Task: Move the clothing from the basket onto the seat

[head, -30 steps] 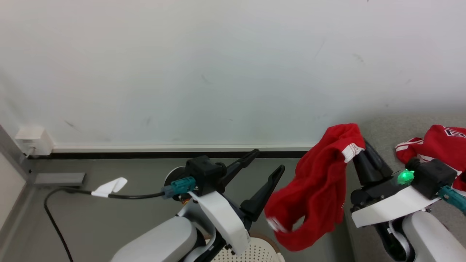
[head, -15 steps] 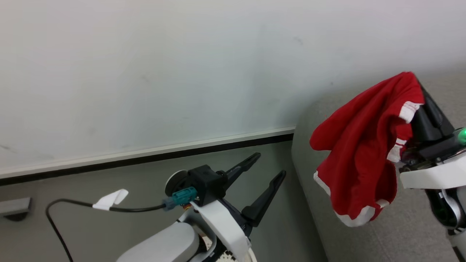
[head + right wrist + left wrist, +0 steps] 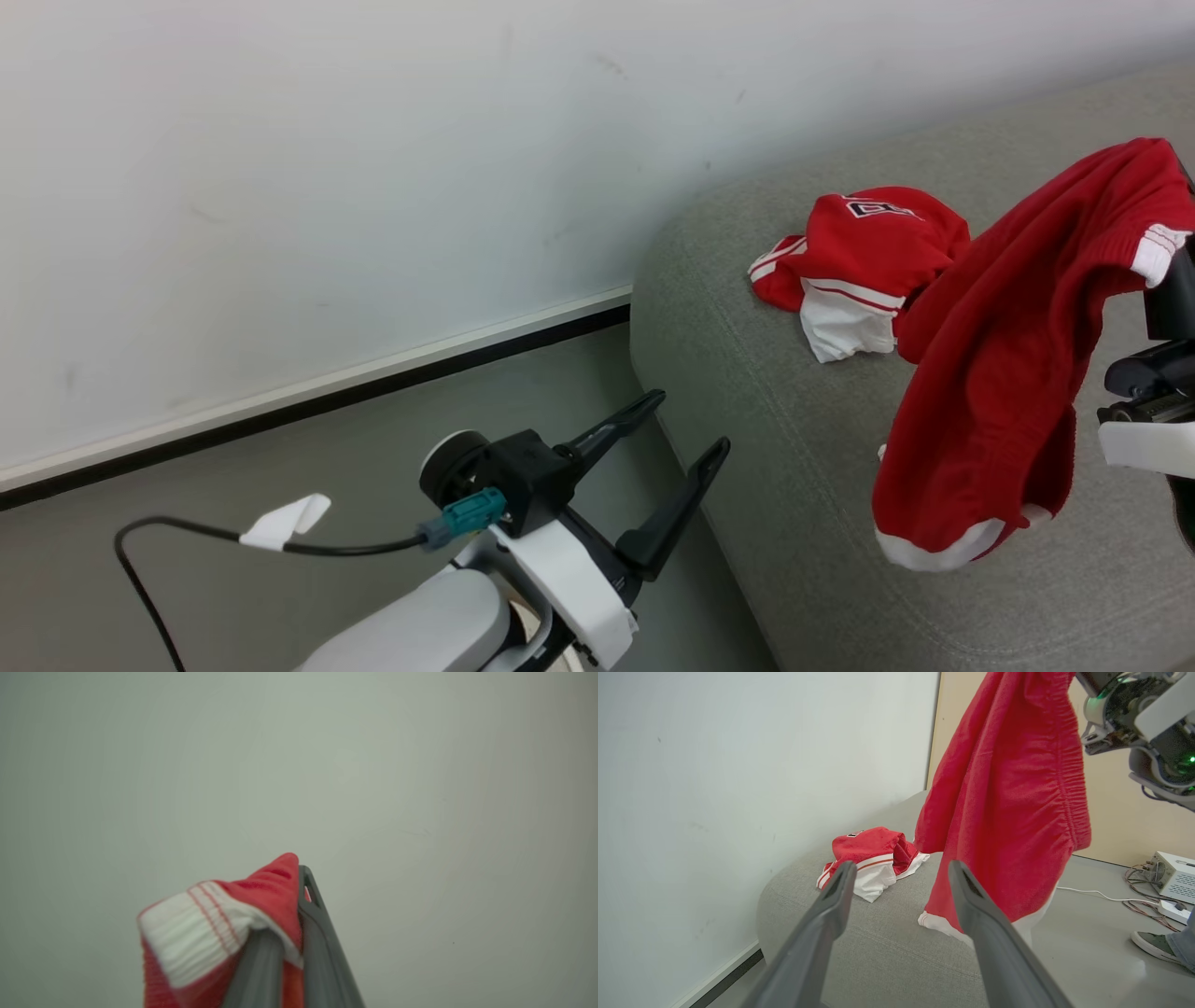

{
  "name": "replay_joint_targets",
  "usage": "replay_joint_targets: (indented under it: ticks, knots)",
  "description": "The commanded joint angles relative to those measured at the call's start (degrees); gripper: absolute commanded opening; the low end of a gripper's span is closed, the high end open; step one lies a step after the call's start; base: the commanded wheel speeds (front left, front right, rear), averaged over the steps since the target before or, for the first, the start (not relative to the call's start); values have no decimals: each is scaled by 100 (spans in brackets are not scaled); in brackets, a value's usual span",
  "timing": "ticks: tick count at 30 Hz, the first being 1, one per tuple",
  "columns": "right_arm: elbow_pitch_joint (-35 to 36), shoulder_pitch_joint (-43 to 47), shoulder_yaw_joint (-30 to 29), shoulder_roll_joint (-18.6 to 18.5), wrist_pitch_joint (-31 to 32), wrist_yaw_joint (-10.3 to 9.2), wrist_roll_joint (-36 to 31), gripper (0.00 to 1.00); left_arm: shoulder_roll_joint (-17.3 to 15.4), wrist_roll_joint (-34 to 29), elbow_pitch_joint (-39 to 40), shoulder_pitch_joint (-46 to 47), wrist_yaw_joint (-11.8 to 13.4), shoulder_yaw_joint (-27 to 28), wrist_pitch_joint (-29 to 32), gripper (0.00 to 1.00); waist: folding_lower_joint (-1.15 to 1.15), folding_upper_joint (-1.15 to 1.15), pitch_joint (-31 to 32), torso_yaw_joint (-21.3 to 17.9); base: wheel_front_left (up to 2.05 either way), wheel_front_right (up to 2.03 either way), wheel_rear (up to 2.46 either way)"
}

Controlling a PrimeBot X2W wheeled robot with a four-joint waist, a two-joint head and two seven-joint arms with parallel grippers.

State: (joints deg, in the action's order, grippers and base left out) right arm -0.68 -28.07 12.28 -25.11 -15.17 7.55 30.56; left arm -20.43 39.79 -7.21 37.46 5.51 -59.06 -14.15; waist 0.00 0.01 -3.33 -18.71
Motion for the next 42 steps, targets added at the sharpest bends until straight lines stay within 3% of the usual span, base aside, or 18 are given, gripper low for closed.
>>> replay_joint_targets:
  ticks: [1,9,18,30,36,42]
  knots:
    - [50,48,-31,-12,6,-13,-43,0,5,-91,-31,37,-5,7,-19,100,0,-1,-66,-136,0,0,0]
    - [173,102,-163,-38,6,-13,-77,0,28,-111,-133,94,-35,-36,-10,100,0,-1,-170,-321,0,0,0]
    - [5,-380,-296,-206,9,-13,201,0,8,-110,-161,213,-65,-70,78,100,0,-1,-401,-216,0,0,0]
    - [-1057,-1842,-641,-945,225,-14,672,0,-199,-218,55,561,-9,-2,275,100,0,-1,-1454,339,0,0,0]
    - [-1794,-2408,-1189,-1375,347,-13,215,0,-336,-288,238,801,31,55,390,100,0,-1,-2116,717,0,0,0]
    - [-2616,-2661,-1101,-1460,815,-13,-213,0,-427,-321,364,955,78,157,393,100,0,-1,-2609,1002,0,0,0]
